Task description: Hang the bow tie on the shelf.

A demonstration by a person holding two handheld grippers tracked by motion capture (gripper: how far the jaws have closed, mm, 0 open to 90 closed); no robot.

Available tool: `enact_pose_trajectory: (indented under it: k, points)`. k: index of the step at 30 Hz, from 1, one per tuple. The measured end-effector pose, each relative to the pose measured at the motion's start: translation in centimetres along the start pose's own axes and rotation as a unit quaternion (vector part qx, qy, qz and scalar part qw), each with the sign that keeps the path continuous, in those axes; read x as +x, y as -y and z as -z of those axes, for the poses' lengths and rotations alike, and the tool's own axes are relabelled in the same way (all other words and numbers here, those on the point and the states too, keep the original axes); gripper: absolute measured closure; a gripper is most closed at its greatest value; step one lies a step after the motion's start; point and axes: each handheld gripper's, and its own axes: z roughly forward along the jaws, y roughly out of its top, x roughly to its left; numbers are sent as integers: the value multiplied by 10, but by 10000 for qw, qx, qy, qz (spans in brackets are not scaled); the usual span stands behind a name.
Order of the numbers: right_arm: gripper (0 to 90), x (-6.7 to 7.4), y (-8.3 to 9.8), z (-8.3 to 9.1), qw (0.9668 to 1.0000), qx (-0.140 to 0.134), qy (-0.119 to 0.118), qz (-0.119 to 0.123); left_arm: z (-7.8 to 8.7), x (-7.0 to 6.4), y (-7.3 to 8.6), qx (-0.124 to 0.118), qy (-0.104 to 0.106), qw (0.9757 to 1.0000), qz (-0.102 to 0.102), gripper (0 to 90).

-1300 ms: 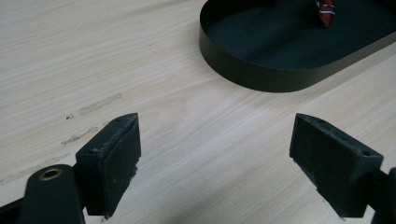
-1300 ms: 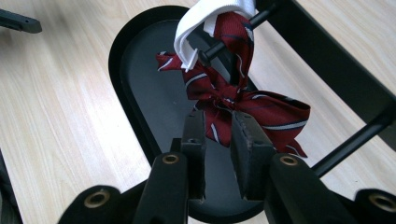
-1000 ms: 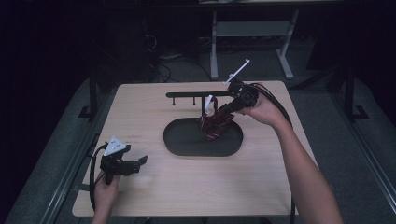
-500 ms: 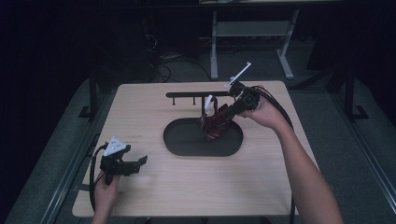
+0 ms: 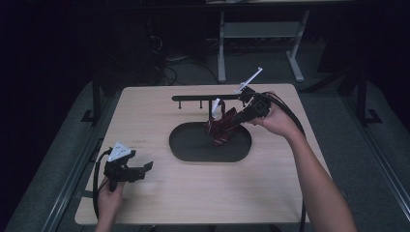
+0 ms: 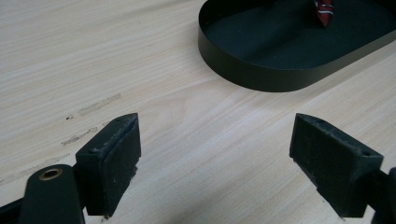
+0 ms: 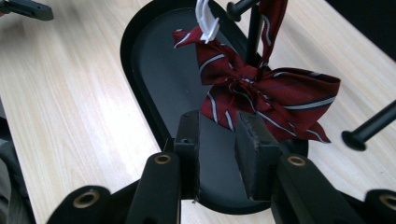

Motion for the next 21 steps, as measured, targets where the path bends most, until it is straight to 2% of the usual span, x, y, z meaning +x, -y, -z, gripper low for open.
enact_pose_trajectory:
  k: [21]
  points:
    - [613, 9, 19, -3, 9999, -32, -127, -47, 0, 0, 0, 6, -10, 10000, -15, 163]
